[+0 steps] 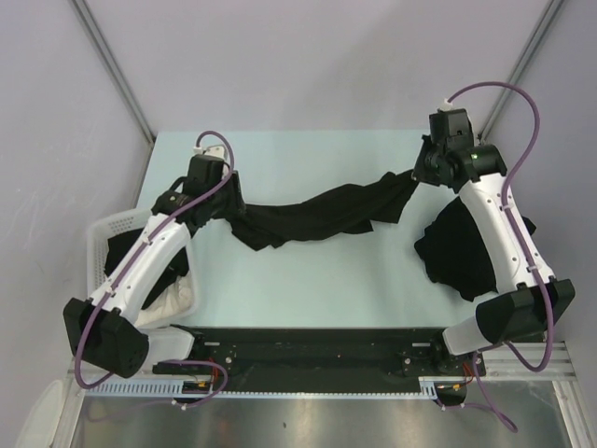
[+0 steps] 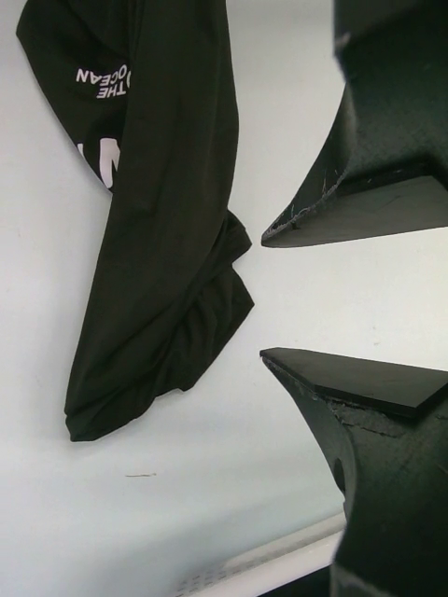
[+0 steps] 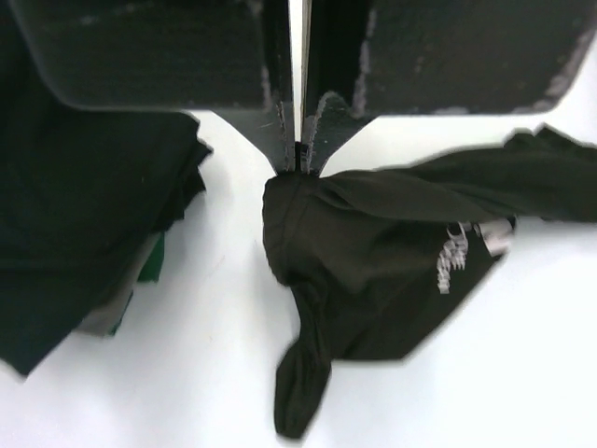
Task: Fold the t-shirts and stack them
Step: Flatten the tshirt out
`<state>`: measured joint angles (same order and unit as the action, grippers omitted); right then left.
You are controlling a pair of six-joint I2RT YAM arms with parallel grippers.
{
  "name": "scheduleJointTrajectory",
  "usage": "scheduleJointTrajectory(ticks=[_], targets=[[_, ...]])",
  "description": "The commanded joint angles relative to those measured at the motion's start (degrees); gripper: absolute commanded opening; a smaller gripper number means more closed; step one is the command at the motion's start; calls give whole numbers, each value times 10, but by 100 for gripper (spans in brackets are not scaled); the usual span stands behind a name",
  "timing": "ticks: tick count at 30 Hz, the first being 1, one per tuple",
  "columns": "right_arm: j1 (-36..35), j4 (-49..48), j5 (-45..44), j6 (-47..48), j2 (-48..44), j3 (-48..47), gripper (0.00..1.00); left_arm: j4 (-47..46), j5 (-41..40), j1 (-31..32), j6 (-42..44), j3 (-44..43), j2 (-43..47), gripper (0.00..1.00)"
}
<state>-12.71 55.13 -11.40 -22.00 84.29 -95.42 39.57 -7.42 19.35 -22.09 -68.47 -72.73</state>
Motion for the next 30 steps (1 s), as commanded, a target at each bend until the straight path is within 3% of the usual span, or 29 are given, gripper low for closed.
scheduleJointTrajectory(ticks=[1, 6, 18, 25, 30], targets=[[3, 86, 55, 5, 12, 20, 0, -26, -3, 2, -4, -25, -21, 52], [1, 118, 80, -4, -40, 91, 0, -46, -1, 2, 1, -39, -61, 52], [-4, 263, 154, -30, -142, 72, 0, -70, 30, 4, -1, -182, -232, 52], [-4, 275, 196, -35, -153, 154, 0, -67, 56, 9, -11, -242, -313, 52], [-4, 272, 297, -24, -142, 225, 0, -49, 60, 14, -21, -258, -352, 52]])
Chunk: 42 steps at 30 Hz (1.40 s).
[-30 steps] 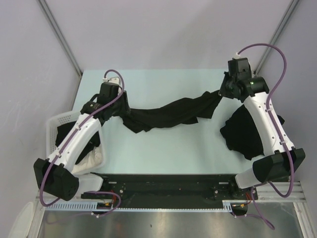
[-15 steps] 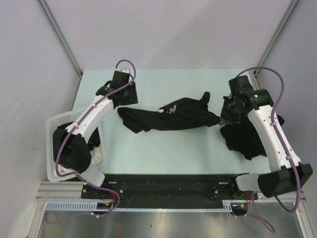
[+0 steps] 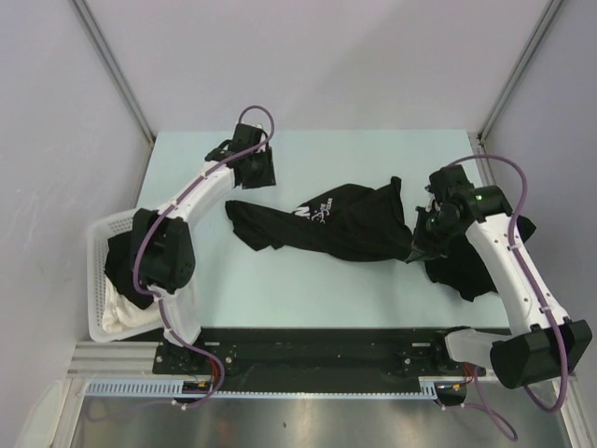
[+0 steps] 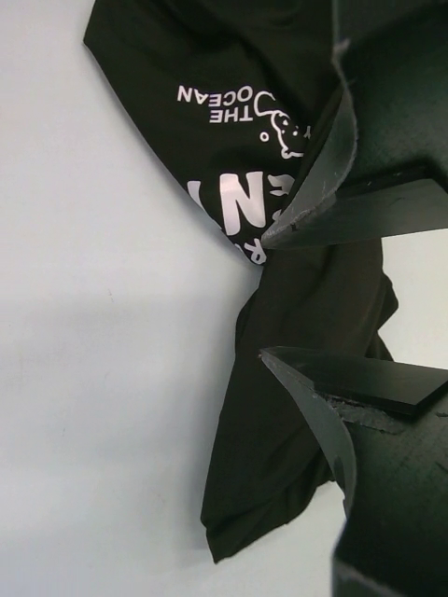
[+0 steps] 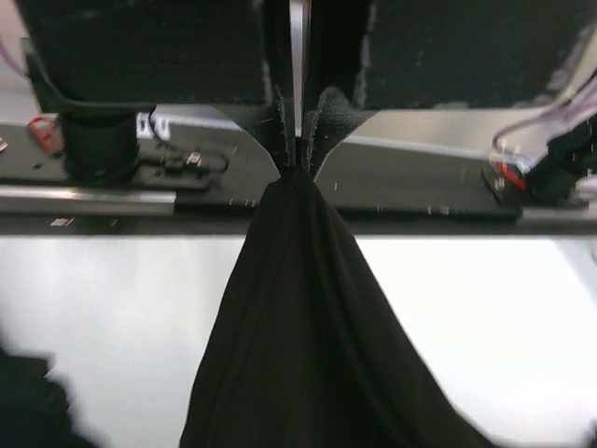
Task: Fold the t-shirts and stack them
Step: Flatten the tshirt out
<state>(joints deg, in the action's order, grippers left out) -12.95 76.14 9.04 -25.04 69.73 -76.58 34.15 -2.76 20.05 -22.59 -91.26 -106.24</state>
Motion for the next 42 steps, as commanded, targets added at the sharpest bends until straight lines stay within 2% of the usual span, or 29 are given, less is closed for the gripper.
scheduleJointTrajectory(ticks=[1, 7, 13, 22, 31, 42], targets=[[-5, 64, 112, 8, 3, 51, 0, 8, 15, 8, -16, -32, -21, 51], [-15, 75, 170, 28, -16, 128, 0, 16, 16, 19, -10, -16, -29, 51], [-33, 57, 188, 20, -34, 209, 0, 29, 10, 27, -13, -6, -39, 51], [-45, 13, 216, 23, -11, 216, 0, 108, -75, 31, -33, -14, -82, 54], [-45, 4, 237, 24, -12, 216, 0, 85, -73, 32, -41, 17, -95, 54], [-45, -1, 246, 24, -7, 216, 0, 65, -97, 31, -39, 4, -101, 55]])
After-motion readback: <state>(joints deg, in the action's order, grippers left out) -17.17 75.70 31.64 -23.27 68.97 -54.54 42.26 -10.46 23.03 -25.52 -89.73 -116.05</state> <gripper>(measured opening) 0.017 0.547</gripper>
